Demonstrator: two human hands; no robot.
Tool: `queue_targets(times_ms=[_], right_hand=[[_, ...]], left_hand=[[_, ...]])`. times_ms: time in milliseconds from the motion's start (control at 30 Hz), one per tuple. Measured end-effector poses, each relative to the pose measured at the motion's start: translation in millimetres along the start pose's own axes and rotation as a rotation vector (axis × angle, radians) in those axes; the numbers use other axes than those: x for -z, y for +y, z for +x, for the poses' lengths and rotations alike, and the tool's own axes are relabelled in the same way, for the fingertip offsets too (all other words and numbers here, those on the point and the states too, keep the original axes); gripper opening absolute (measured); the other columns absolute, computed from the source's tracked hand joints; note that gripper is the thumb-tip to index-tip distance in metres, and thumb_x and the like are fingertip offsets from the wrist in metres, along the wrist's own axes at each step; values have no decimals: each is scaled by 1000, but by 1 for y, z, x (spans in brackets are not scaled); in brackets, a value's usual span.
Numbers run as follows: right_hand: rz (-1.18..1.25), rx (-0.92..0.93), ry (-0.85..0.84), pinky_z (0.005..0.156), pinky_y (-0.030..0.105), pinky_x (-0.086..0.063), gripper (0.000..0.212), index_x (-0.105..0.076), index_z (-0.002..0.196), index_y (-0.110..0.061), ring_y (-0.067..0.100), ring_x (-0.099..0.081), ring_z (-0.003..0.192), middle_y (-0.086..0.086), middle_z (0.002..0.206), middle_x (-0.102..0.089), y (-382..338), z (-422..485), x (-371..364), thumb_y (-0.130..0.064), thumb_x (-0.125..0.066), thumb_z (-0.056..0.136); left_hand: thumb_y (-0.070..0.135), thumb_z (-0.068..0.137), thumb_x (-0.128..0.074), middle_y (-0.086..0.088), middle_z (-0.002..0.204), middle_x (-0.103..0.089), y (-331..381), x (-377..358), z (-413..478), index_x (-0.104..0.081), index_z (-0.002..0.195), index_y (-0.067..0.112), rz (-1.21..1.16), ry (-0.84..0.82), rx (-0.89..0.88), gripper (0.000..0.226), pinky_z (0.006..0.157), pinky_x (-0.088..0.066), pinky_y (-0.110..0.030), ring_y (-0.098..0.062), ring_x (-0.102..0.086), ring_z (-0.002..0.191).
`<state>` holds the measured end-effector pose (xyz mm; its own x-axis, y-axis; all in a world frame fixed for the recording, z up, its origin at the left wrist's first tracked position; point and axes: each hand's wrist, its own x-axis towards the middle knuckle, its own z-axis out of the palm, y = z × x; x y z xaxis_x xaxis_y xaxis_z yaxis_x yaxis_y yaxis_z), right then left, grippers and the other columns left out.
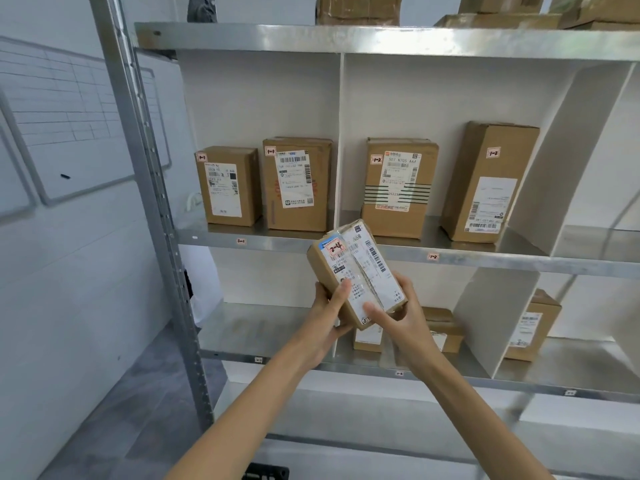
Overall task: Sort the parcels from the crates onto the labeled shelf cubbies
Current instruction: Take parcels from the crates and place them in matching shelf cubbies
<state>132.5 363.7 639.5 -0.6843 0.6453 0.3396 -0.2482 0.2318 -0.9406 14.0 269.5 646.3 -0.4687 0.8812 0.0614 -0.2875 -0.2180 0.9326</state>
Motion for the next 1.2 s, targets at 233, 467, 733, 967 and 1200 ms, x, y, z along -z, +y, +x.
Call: queue_targets(times_ms=[233, 467, 733, 967, 1200], right_hand=[[-131, -79, -2, 88, 32, -55, 38, -55, 112, -20, 12, -61, 111, -5, 117, -65, 15, -13, 16, -34, -66, 78], [-128, -83, 74, 82, 25, -55, 34, -52, 101, -12, 9, -63, 106, -5, 110, -68, 17, -22, 17, -22, -73, 76], [-119, -88, 286, 75, 17, -53, 31, -50, 99, -10, 3, -62, 102, 0, 110, -66, 11, -49, 49, -13, -73, 79], [-132, -86, 590, 74, 17, -53, 18, -48, 102, -12, 6, -62, 105, 0, 112, -63, 3, -93, 116, -17, -61, 90], [-254, -106, 831, 78, 20, -50, 11, -52, 95, -16, 11, -62, 101, 1, 104, -66, -13, -160, 229, -18, -61, 90]], left_hand=[[34, 98, -43, 4, 133, -57, -18, 6, -11, -38, 136, 30, 131, 46, 17, 39, 90, -54, -34, -11, -60, 112], [35, 94, -49, 6, 123, -63, -18, 10, -6, -45, 134, 29, 202, 50, -30, 41, 81, -57, -27, -10, -64, 105], [41, 83, -58, 4, 116, -68, -35, -24, 12, -56, 124, 25, 259, -45, -24, 45, 76, -58, -27, -16, -65, 105], [25, 87, -62, 4, 104, -69, -78, -116, 33, -59, 108, 24, 242, -172, 1, 22, 76, -58, -29, -12, -68, 92], [25, 81, -69, -1, 105, -67, -128, -241, 35, -63, 100, 28, 289, -393, 18, 21, 77, -57, -26, -15, -65, 95]])
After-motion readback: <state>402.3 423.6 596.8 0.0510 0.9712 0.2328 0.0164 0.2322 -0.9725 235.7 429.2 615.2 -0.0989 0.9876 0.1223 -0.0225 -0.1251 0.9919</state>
